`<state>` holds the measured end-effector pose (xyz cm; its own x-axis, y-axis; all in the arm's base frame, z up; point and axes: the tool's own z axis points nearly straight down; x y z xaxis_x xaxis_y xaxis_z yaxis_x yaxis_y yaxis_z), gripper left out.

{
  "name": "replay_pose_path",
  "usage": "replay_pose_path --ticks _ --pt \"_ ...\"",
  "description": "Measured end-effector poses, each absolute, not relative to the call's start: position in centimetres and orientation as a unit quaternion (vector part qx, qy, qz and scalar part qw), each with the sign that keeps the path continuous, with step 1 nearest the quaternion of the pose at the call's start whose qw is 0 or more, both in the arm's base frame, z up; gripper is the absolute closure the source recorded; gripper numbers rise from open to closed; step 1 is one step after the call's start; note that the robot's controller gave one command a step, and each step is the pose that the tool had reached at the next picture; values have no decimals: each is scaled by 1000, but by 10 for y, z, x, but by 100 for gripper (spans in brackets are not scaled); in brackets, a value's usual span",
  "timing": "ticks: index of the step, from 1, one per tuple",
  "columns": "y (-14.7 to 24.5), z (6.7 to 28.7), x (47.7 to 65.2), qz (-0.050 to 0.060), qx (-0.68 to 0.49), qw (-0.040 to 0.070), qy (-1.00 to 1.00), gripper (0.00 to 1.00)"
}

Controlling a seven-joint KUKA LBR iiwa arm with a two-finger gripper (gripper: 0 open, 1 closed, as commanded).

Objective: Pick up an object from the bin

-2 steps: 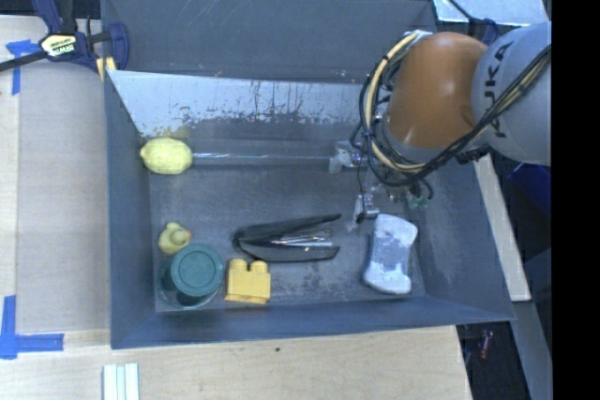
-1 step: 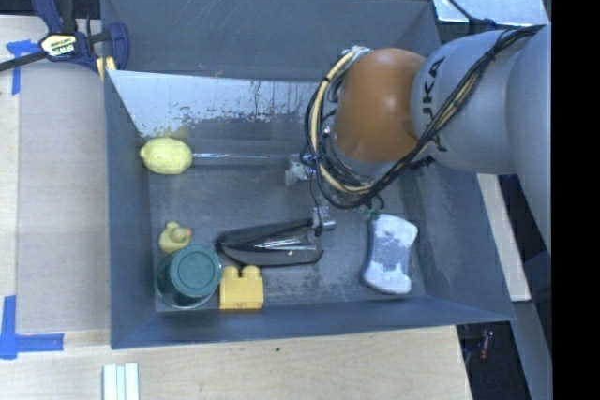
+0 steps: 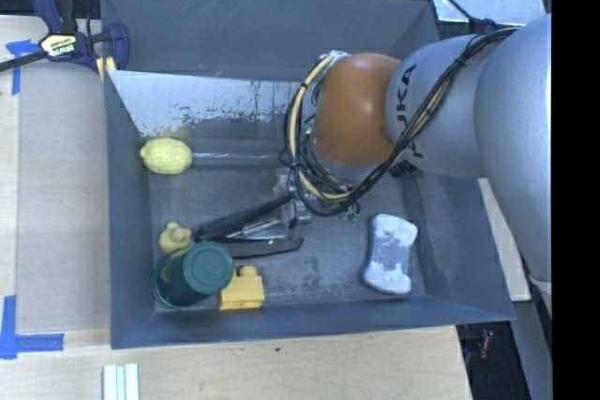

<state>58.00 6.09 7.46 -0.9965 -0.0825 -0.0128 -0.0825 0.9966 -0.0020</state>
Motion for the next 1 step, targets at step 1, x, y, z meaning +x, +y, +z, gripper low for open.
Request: replay_pose_path --ticks 1 --pt "61 75 580 -1 -41 6 999 100"
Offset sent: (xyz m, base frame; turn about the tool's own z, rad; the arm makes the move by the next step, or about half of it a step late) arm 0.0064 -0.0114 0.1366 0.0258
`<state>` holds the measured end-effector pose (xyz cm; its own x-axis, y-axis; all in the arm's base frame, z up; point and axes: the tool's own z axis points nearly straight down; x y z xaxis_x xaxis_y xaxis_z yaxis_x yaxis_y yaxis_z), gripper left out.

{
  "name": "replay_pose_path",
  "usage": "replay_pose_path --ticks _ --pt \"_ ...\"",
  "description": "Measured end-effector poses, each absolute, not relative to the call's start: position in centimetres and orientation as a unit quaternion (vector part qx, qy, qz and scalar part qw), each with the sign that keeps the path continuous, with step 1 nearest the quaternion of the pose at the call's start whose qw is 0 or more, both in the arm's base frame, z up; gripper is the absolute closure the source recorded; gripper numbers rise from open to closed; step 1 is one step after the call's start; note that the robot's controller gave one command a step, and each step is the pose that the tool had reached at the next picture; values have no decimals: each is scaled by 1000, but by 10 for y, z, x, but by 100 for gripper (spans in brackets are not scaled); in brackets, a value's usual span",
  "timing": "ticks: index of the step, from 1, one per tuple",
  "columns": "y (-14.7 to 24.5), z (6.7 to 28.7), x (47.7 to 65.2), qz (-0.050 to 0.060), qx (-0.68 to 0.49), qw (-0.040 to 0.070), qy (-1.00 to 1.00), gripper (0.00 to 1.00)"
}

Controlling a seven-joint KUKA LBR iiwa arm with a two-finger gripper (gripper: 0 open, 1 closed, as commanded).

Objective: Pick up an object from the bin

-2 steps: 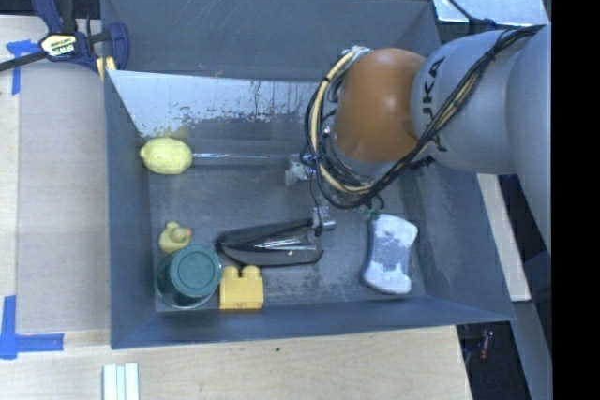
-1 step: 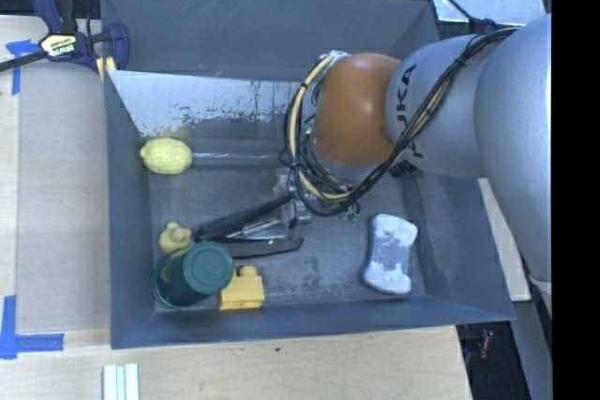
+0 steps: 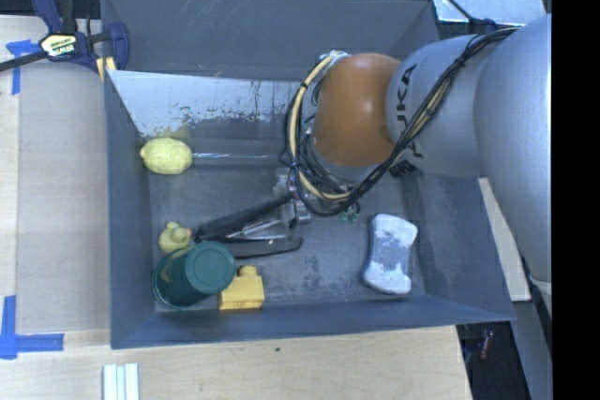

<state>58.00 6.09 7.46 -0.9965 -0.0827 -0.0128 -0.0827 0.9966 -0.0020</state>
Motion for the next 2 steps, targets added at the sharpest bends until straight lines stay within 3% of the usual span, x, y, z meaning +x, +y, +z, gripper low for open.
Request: replay_pose_path --ticks 1,2 --pt "56 127 580 -1 -36 4 999 100" --pt "46 202 568 -1 -18 4 1000 100"
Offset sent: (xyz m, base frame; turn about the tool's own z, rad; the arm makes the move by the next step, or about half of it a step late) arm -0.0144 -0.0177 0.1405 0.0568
